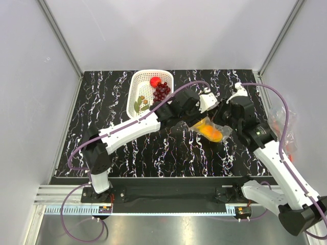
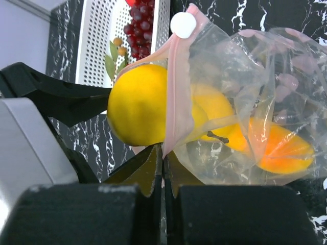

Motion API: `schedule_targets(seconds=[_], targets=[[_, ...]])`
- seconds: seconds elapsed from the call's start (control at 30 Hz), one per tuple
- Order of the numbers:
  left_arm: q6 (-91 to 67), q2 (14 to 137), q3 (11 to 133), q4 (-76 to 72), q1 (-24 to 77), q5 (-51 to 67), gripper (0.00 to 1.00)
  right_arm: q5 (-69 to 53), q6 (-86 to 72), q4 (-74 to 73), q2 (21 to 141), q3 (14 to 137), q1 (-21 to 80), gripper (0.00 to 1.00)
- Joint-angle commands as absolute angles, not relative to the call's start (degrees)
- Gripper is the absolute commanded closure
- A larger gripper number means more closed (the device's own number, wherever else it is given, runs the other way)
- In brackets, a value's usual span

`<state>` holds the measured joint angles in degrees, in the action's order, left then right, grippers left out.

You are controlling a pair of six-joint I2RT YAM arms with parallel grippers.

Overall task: Place the food in the zip-top bag and seal the zipper
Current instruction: Place the fake fruit in the zipper food storage bag.

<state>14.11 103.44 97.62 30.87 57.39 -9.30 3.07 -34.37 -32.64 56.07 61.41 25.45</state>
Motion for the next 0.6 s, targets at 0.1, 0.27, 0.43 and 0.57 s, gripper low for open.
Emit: schedule_targets(seconds=[0.1,0.27,0.43,0.57], targets=[[10.46,100.02,99.84,26.28,57.57,-5.45,0.26,7.47,-39.37,-23.38,50.72,58.54,25.84,1.00],[9.06,100.02,99.76,25.84,57.13,-4.75,0.18,8.17,-39.81,-23.90,50.10,58.18,25.84,1.00],[5.63,98.62,99.06,25.32,55.20,-0.27,0.18,8.79,-40.17,-23.73,49.66,56.96,25.84,1.00],[2.56,96.95,97.12,23.73,52.92,4.99,0.18,8.88,-40.60,-23.29,49.13,55.99,25.84,1.00]])
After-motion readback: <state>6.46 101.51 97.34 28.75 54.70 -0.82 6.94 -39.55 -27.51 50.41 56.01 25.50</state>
